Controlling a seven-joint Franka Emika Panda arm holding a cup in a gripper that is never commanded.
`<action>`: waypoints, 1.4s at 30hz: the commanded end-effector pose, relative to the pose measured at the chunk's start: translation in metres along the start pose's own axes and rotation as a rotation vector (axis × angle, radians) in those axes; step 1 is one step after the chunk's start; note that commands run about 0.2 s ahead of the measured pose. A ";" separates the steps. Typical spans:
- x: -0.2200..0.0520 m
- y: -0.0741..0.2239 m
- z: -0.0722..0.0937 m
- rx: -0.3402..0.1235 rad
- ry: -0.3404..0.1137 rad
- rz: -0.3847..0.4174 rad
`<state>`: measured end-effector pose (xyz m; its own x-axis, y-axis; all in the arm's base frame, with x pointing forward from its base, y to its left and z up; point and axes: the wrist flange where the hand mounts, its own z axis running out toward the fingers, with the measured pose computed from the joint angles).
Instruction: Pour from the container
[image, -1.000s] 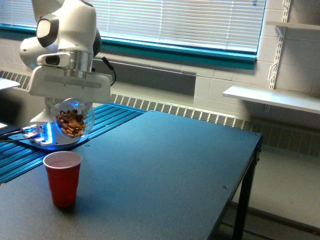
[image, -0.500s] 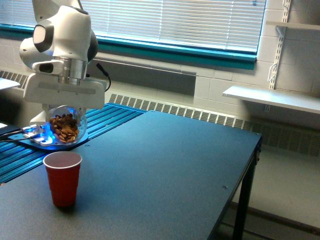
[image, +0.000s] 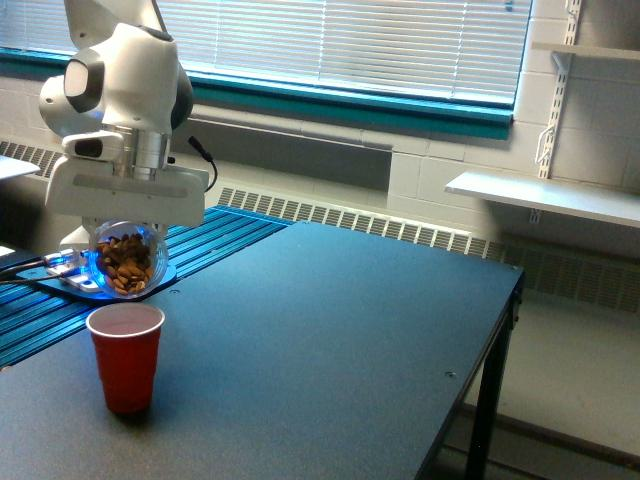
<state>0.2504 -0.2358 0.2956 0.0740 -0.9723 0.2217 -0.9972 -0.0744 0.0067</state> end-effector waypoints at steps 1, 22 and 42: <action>-0.006 0.005 0.008 -0.025 -0.023 0.018; -0.014 -0.001 0.018 -0.069 -0.052 -0.001; -0.019 -0.011 0.024 -0.091 -0.071 -0.017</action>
<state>0.2580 -0.2229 0.2692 0.0911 -0.9839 0.1540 -0.9925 -0.0770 0.0948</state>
